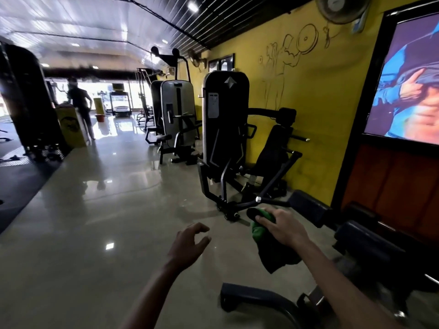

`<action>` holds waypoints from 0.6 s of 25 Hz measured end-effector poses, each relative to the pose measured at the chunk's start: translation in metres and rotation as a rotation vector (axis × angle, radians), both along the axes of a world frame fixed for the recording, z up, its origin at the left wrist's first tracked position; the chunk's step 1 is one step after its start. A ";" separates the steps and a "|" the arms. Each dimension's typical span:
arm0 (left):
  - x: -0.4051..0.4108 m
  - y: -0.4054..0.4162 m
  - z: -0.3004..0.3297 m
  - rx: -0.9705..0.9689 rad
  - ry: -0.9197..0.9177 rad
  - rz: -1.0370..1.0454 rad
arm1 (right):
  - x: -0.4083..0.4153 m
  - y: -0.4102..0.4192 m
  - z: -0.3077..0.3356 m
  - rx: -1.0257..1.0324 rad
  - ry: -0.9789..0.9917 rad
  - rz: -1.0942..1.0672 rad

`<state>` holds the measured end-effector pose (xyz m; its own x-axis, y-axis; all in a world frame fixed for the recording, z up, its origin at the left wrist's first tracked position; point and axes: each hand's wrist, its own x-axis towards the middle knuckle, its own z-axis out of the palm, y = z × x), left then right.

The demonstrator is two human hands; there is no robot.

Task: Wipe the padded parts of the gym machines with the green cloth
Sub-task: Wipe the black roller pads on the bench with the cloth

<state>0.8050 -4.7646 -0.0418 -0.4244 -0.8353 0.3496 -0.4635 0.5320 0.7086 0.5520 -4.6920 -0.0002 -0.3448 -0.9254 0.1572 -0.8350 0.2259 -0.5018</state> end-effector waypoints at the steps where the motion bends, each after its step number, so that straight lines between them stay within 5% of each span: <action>1: -0.010 -0.028 -0.003 0.003 0.007 -0.004 | -0.008 -0.026 -0.002 -0.014 0.005 -0.013; 15: -0.142 -0.386 -0.003 0.086 0.031 -0.105 | -0.116 -0.371 -0.001 0.005 -0.097 -0.057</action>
<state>0.6634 -5.1503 -0.0450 -0.5015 -0.8140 0.2930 -0.3858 0.5135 0.7665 0.4356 -5.0627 -0.0010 -0.4101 -0.9046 0.1161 -0.7685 0.2742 -0.5781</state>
